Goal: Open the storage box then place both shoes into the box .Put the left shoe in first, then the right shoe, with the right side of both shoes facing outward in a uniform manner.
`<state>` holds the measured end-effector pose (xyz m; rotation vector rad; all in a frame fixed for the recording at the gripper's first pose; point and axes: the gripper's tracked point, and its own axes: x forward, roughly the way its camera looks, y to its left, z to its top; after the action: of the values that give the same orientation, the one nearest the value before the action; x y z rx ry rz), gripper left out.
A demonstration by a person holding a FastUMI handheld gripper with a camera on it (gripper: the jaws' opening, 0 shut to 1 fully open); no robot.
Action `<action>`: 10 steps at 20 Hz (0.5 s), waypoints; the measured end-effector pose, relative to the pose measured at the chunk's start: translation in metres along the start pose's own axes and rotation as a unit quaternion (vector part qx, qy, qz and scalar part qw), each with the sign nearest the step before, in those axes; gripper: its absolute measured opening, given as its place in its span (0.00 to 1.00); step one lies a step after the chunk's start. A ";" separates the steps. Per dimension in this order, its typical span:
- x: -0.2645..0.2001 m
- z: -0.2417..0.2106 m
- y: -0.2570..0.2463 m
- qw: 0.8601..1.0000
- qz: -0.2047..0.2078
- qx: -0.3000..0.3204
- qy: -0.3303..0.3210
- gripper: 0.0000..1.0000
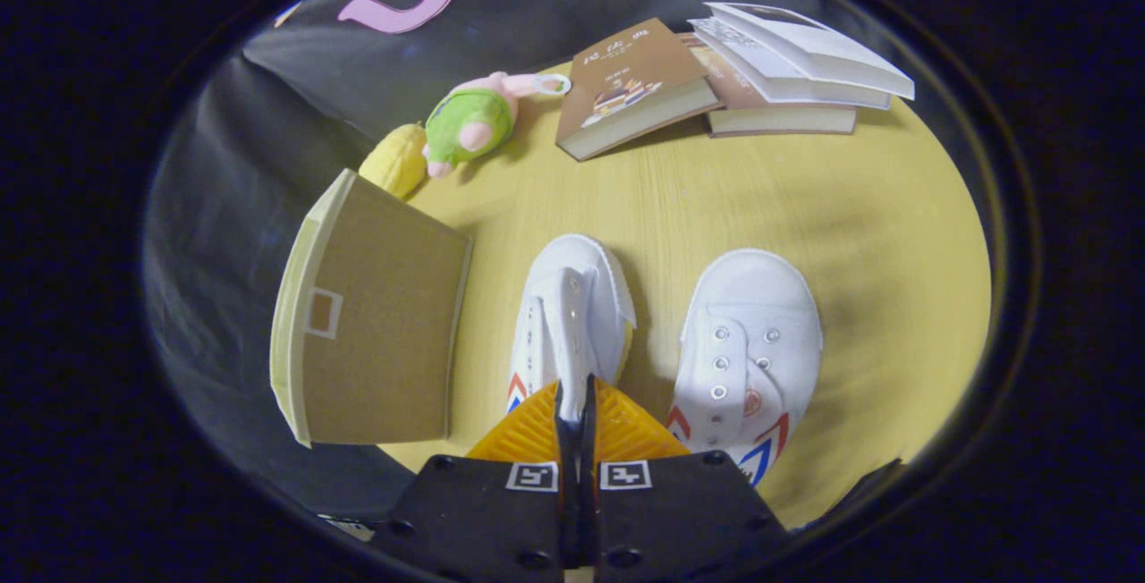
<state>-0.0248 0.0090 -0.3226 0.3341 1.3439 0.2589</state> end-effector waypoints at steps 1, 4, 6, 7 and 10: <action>-0.001 -0.001 0.003 1.000 0.007 0.010 -0.001 0.03; -0.015 0.000 0.020 0.999 0.032 0.043 -0.006 0.03; -0.026 0.009 0.033 0.997 0.050 0.061 -0.020 0.03; -0.032 0.011 0.042 0.996 0.060 0.063 -0.018 0.03; -0.052 0.027 0.063 0.993 0.075 0.080 -0.038 0.04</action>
<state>-0.0091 0.0461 -0.2467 0.5753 1.2682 0.2614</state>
